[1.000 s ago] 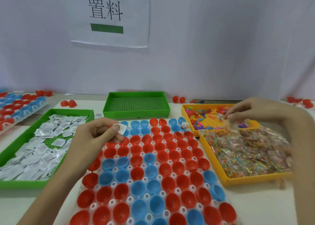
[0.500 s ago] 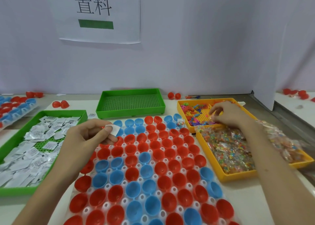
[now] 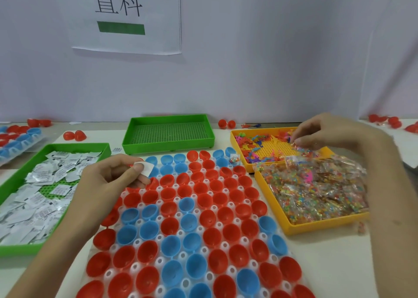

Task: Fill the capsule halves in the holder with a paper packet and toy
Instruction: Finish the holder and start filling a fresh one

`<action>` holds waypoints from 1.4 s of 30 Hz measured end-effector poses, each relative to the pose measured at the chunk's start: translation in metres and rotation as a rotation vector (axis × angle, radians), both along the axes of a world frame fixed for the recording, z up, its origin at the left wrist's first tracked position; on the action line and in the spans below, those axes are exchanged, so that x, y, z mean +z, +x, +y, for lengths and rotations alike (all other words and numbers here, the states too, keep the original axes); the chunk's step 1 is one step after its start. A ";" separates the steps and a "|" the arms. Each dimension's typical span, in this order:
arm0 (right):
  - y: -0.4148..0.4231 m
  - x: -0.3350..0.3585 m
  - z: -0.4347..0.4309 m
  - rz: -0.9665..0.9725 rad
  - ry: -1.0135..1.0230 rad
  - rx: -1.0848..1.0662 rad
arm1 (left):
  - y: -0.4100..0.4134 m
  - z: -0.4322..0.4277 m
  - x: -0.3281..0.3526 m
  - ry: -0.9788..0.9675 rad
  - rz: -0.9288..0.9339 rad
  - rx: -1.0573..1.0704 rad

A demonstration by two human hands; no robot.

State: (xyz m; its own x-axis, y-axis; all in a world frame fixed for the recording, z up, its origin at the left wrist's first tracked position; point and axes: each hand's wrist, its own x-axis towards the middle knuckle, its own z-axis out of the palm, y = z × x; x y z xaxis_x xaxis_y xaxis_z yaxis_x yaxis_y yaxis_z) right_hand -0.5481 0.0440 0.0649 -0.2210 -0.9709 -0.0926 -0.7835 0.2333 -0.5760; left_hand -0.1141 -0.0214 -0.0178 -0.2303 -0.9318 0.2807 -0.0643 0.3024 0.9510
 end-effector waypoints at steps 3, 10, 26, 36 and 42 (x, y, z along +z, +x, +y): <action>0.006 0.003 0.002 -0.025 0.123 0.022 | 0.001 0.001 -0.001 0.005 -0.007 -0.003; 0.006 -0.004 -0.006 0.092 -0.005 -0.051 | -0.001 0.002 0.001 0.008 -0.002 0.010; 0.017 -0.035 -0.025 0.080 -0.059 -0.035 | -0.003 0.002 0.000 -0.013 0.007 0.014; 0.011 -0.030 -0.025 0.042 -0.337 -0.161 | -0.004 0.002 -0.001 0.012 0.002 0.007; 0.011 -0.033 -0.028 -0.032 -0.428 -0.211 | -0.004 0.002 0.001 0.017 0.016 0.005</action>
State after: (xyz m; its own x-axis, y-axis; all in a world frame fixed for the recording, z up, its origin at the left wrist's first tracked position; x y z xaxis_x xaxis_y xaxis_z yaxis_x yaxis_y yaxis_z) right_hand -0.5366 0.0161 0.0320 -0.4212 -0.8572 0.2961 -0.7248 0.1219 -0.6781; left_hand -0.1184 -0.0195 -0.0172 -0.2214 -0.9376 0.2682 -0.0501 0.2856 0.9570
